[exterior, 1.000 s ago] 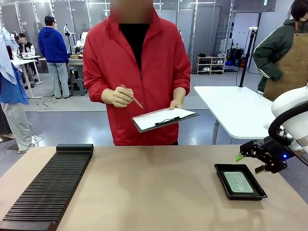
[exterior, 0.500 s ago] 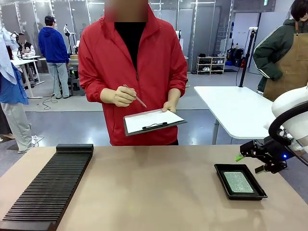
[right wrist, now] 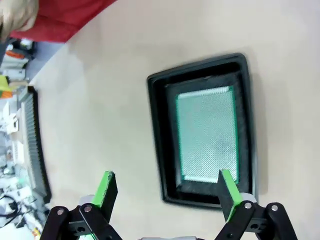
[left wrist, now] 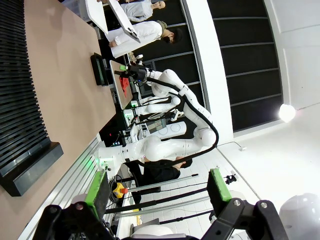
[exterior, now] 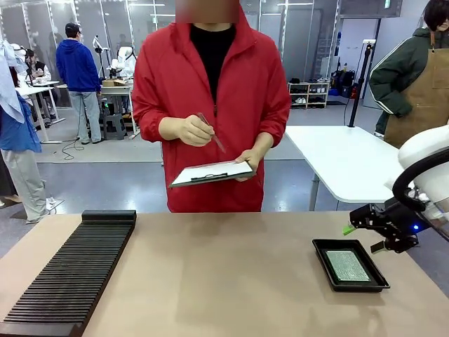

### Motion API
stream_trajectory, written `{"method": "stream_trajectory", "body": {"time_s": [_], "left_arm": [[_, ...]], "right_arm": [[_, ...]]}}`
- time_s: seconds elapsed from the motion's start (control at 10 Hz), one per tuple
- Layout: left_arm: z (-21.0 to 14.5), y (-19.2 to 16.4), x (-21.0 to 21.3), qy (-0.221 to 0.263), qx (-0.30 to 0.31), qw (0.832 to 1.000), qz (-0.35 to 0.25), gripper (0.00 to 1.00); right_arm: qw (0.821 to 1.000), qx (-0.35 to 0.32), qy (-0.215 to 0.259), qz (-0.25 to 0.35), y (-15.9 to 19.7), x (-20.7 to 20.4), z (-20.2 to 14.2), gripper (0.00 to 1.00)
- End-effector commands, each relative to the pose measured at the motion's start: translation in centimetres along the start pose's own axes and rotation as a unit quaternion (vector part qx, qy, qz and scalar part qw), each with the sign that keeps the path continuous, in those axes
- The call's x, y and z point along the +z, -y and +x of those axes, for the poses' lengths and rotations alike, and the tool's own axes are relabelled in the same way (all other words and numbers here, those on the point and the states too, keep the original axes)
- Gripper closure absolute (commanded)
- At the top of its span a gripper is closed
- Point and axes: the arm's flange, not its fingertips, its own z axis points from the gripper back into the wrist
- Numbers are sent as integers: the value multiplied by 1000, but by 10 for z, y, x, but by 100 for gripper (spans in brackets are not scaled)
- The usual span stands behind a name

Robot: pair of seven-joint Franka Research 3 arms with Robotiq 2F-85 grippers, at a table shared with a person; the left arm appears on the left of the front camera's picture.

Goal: Inspect the PCB.
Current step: Place the Blank PCB in the ESD tray.

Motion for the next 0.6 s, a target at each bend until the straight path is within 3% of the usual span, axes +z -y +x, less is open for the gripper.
{"method": "stream_trajectory", "body": {"time_s": [0.0, 0.2, 0.5], "left_arm": [[-1, 1, 0, 1, -1, 1000, 0, 0], [-1, 1, 0, 1, -1, 1000, 0, 0], [-1, 1, 0, 1, -1, 1000, 0, 0]], "right_arm": [[993, -19, -32, 108, -1, 62, -14, 0], [978, -48, -59, 196, 34, 108, -24, 0], [934, -63, -122, 329, 87, 145, -49, 0]]}}
